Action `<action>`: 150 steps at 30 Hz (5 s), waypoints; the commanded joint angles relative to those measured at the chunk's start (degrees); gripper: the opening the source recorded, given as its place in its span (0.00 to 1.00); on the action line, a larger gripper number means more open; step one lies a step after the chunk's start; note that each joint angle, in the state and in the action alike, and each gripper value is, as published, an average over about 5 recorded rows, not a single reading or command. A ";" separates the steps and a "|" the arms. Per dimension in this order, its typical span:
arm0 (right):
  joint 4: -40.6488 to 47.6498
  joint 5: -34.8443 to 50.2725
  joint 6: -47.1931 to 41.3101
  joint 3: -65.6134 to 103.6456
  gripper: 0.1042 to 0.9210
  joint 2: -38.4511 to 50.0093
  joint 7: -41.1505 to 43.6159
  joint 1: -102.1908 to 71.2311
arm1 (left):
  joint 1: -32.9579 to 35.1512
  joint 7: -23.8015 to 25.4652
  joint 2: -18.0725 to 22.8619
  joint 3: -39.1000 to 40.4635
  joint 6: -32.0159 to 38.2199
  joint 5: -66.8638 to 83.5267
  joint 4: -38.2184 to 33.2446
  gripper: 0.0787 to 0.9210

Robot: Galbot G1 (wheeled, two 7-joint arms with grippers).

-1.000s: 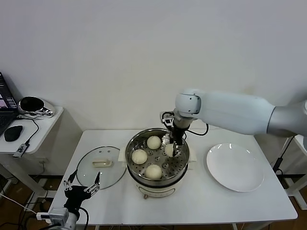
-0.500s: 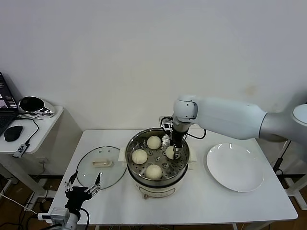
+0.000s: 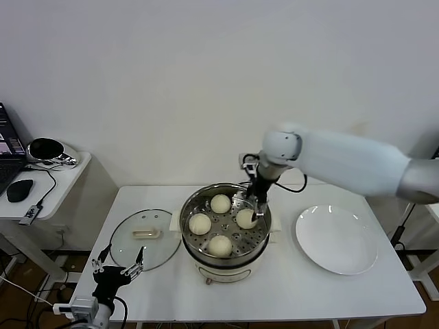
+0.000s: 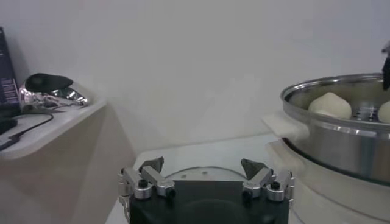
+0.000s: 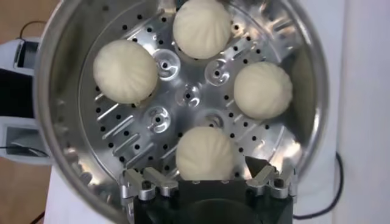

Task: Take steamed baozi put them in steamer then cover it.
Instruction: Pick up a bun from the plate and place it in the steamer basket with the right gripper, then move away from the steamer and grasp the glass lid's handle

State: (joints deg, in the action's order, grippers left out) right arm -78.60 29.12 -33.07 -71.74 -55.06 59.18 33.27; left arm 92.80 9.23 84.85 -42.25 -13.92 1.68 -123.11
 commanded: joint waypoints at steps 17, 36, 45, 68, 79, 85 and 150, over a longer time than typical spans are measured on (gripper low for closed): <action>-28.81 12.43 16.68 104.85 0.88 30.48 -43.54 -89.63 | -2.65 -4.10 -1.97 1.99 1.85 6.37 4.92 0.88; -30.11 11.24 31.79 122.15 0.88 -9.09 -51.24 -123.12 | -9.51 -4.51 -4.89 3.21 7.03 -21.50 10.07 0.88; -29.39 8.87 33.67 117.94 0.88 -15.36 -52.33 -127.09 | -13.65 -6.25 -10.33 4.38 11.24 -42.11 15.26 0.88; -29.89 6.46 31.29 116.45 0.88 -16.61 -53.05 -124.20 | -20.68 -14.61 -20.60 16.65 9.19 -68.37 32.49 0.88; -28.94 5.28 31.85 116.62 0.88 -17.10 -53.24 -124.07 | -24.57 -14.12 -18.71 19.49 5.22 -70.36 37.28 0.88; -28.30 5.16 32.07 116.65 0.88 -17.20 -53.23 -123.90 | -25.95 -13.82 -17.77 20.23 4.05 -70.49 38.59 0.88; -27.45 1.07 33.01 116.85 0.88 -19.32 -53.47 -125.27 | -37.37 -24.36 -12.59 21.76 2.21 -67.02 55.76 0.47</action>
State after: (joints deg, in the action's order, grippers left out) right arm -105.95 30.33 -0.13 45.12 -74.27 5.67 -91.95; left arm 55.72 -14.52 72.64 -20.54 -12.00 -65.45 -67.94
